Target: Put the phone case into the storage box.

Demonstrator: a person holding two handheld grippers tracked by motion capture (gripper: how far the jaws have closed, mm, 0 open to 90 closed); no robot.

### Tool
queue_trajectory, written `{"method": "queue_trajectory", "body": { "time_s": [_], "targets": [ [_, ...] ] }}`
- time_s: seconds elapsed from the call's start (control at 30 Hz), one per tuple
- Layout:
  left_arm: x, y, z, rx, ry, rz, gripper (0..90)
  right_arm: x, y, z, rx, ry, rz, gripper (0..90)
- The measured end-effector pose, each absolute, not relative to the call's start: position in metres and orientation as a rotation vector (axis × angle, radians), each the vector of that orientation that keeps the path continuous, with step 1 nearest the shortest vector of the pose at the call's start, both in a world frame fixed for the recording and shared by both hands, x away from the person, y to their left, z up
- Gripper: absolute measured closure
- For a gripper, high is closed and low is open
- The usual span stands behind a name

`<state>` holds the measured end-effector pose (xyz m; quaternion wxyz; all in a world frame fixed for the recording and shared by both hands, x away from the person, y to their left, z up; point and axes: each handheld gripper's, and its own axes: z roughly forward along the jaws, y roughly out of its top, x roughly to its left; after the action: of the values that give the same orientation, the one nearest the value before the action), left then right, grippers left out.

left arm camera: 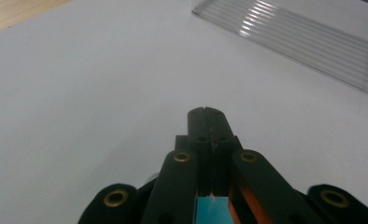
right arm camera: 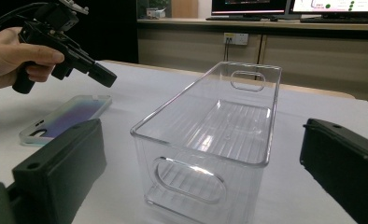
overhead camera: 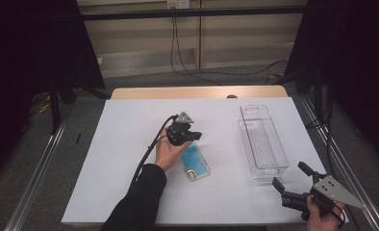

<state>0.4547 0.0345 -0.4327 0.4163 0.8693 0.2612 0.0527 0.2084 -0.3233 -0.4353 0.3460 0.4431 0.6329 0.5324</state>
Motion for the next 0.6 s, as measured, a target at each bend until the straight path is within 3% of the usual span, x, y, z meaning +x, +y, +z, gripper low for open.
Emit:
{"method": "queue_trajectory", "body": {
  "time_s": [0.6],
  "targets": [
    [0.468,0.027,-0.449,2.29,0.708,0.159,90.0,0.208,-0.322,-0.435,1.149,1.646,1.379,0.0]
  ]
}}
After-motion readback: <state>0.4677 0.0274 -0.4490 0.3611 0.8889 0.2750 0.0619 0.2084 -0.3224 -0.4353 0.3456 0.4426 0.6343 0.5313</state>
